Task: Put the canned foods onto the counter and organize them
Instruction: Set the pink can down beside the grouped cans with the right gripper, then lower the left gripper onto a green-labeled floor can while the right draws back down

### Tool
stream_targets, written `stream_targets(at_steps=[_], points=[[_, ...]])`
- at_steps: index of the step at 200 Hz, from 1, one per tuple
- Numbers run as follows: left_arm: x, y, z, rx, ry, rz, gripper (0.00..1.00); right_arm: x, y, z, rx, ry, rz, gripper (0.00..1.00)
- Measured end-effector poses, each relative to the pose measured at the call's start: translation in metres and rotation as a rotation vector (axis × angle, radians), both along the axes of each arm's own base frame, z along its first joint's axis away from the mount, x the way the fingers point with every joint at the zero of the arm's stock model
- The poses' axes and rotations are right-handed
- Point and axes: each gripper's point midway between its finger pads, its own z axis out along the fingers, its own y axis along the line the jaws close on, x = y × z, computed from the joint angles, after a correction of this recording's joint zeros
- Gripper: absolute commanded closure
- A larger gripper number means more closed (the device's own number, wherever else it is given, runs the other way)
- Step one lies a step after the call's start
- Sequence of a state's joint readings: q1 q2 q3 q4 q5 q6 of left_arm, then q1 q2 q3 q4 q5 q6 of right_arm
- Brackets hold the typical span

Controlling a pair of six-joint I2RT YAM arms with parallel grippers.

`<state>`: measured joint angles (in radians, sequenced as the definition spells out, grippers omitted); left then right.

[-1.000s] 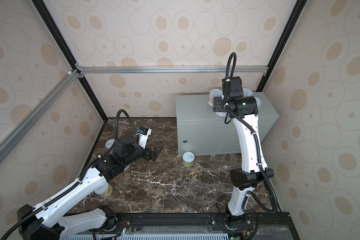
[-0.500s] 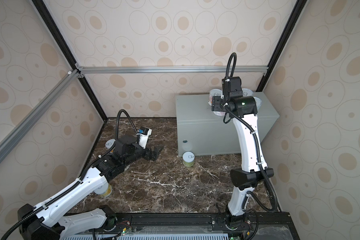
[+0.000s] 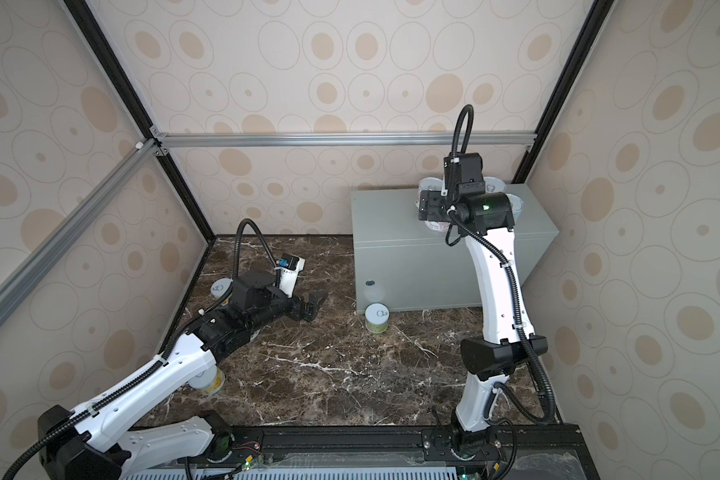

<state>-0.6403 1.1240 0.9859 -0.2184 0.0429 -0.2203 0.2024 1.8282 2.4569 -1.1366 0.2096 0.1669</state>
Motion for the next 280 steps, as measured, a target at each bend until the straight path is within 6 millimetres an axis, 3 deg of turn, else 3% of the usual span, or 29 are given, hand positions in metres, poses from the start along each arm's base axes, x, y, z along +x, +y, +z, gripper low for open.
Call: stream_targets(at_steps=[74,124,171,193,227,280], points=[[0.005,0.005,-0.002,0.009,0.000,0.041,0.01,-0.020,0.004,0.026,0.038,-0.057,0.039,0.01],[0.013,0.022,-0.002,0.033,-0.012,0.150,0.01,-0.063,0.019,0.058,0.077,-0.151,0.145,0.01],[0.018,0.056,0.007,0.045,-0.016,0.334,0.01,-0.099,0.051,0.069,0.092,-0.212,0.269,0.01],[0.017,0.081,0.009,0.031,-0.003,0.437,0.01,-0.113,0.074,0.056,0.103,-0.211,0.346,0.01],[0.013,0.117,0.006,-0.011,0.029,0.578,0.01,-0.133,0.122,0.017,0.116,-0.177,0.490,0.01],[-0.003,0.163,-0.053,0.016,0.166,0.793,0.01,-0.167,0.192,-0.051,0.130,-0.111,0.701,0.01]])
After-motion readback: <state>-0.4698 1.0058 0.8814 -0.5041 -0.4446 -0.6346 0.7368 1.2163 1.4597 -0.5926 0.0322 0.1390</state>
